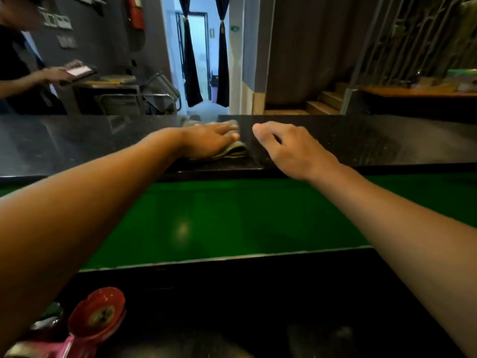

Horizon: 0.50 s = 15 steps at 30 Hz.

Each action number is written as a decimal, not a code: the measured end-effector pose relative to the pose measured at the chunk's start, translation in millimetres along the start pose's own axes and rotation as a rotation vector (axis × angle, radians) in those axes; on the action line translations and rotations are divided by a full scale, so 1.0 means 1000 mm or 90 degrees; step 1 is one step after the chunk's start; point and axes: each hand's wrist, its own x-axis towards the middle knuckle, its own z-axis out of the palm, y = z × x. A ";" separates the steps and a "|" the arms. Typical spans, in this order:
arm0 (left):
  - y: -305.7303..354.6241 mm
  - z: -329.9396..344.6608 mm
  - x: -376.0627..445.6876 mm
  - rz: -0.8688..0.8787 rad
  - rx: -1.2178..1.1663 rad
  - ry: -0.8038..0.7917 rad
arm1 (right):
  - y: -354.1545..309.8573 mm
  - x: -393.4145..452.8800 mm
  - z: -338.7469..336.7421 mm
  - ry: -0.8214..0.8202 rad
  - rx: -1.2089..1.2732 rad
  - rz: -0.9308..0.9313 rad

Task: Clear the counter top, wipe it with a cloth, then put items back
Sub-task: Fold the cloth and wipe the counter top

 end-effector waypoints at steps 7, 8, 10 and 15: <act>0.066 0.011 -0.029 0.119 0.029 -0.015 | 0.016 -0.022 -0.025 0.007 -0.055 0.103; 0.065 0.011 -0.039 0.122 0.025 -0.021 | 0.025 -0.026 -0.032 -0.013 -0.104 0.131; 0.059 0.010 -0.054 0.147 0.012 -0.012 | 0.049 -0.037 -0.049 -0.065 -0.200 0.176; -0.020 -0.002 -0.036 0.002 0.008 -0.025 | 0.096 -0.058 -0.077 -0.114 -0.249 0.223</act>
